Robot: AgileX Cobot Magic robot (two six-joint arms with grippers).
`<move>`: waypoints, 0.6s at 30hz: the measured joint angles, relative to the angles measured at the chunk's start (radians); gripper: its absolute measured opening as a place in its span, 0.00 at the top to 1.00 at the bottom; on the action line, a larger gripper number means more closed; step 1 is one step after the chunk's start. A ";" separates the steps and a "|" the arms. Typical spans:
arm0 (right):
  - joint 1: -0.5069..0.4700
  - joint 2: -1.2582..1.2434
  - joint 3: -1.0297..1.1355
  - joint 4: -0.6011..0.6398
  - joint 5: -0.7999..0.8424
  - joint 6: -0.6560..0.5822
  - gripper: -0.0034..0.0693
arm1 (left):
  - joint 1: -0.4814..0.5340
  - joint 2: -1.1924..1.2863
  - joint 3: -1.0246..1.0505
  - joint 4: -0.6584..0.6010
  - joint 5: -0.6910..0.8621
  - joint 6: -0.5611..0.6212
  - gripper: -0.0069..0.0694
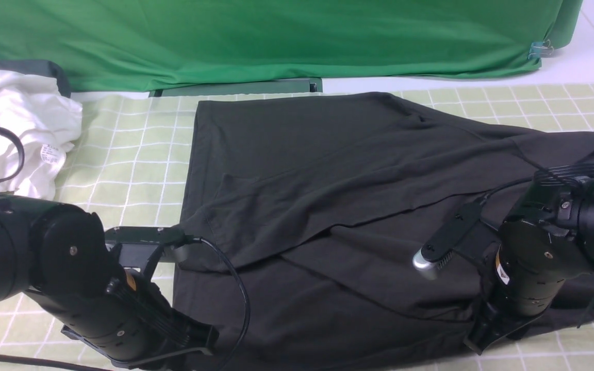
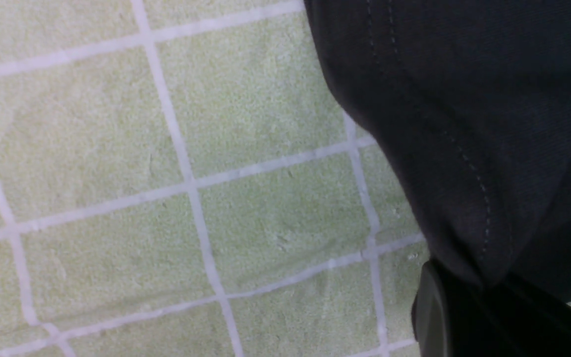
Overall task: Fold a long-sleeved shirt over a green coffee tablecloth.
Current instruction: 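Grasp the near edge of the shirt at its hem and shoulder corners, then fold the black garment in half by bringing its near edge over to the far edge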
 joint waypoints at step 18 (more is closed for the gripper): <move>0.000 -0.247 0.076 0.155 0.234 -0.022 0.92 | 0.000 -0.119 0.094 -0.126 0.069 0.016 0.88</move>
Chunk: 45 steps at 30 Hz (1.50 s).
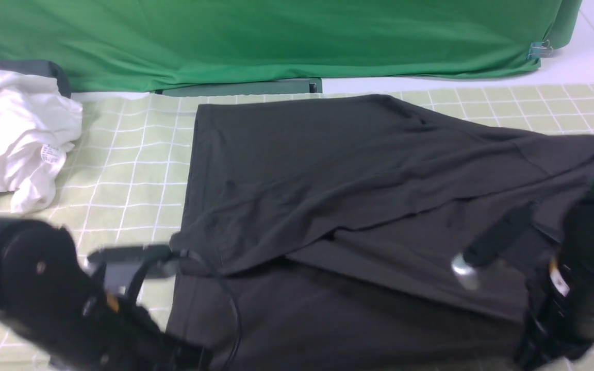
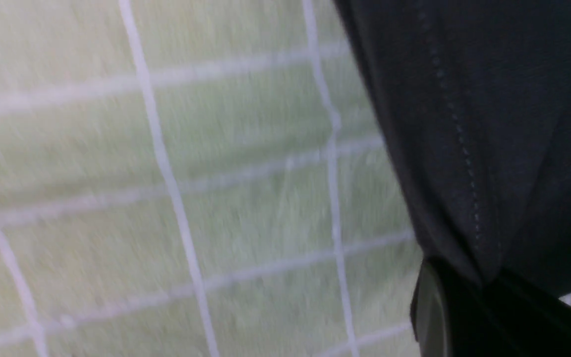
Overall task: Fold a long-sleeved shirt over a green coffee tablecloth.
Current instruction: 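Fold the black garment in half by bringing its near edge over to the far edge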
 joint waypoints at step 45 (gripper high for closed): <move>-0.242 0.368 -0.583 -0.083 -0.104 -0.051 0.92 | 0.193 0.417 -0.682 0.053 -0.081 0.046 0.88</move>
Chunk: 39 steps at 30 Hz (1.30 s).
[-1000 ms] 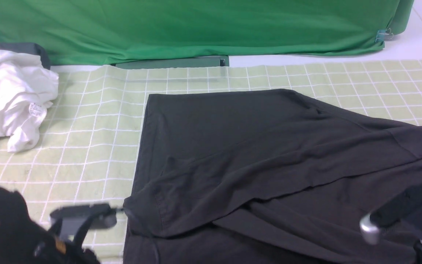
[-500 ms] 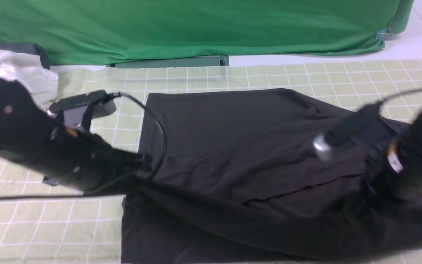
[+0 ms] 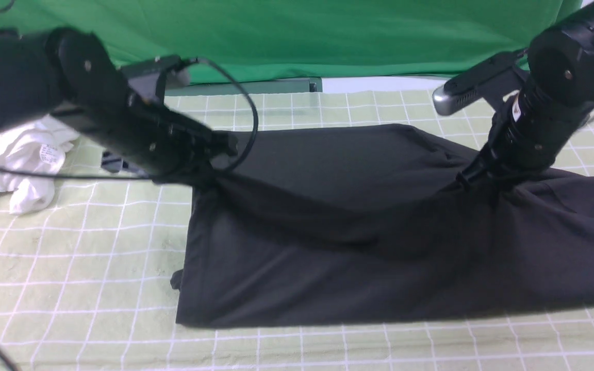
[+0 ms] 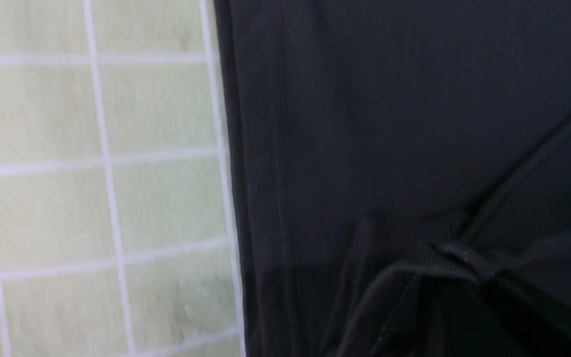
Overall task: Fold a long-sleeved shirt over a green coffee tablecloth.
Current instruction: 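Fold the black garment in half by bringing its near edge over to the far edge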
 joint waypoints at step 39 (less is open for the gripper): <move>-0.100 0.506 -0.594 -0.029 -0.083 -0.057 0.55 | 0.146 0.475 -0.487 -0.042 -0.133 -0.037 0.71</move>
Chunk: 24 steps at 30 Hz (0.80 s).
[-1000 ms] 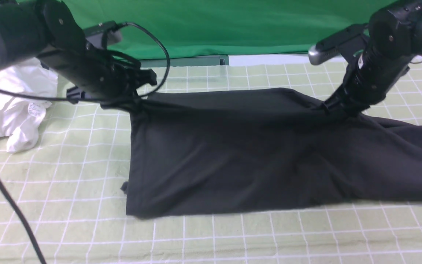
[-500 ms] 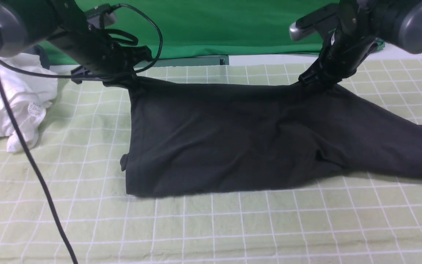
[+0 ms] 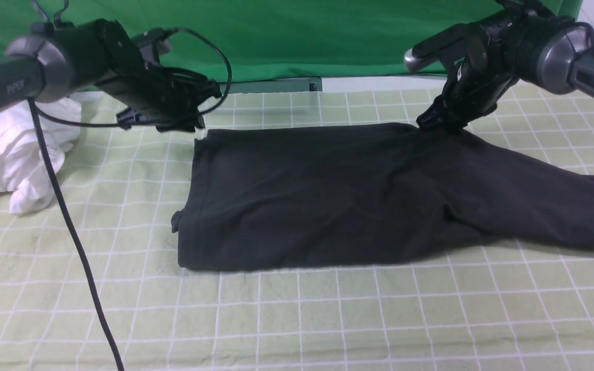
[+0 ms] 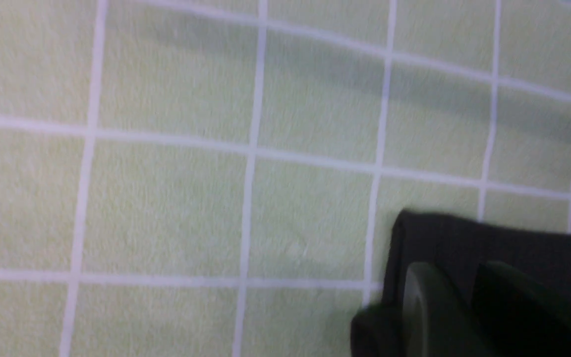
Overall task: Fold a long-sleeved shirt over a green coffee tablecloth.
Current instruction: 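Fold the black garment in half by bringing its near edge over to the far edge, then pull the folded dark garment lengthwise by its ends to straighten it flat on the table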
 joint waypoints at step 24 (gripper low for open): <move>-0.403 -0.603 0.344 0.152 0.389 -0.014 0.30 | 0.018 -0.002 -0.475 -0.018 0.459 -0.006 0.27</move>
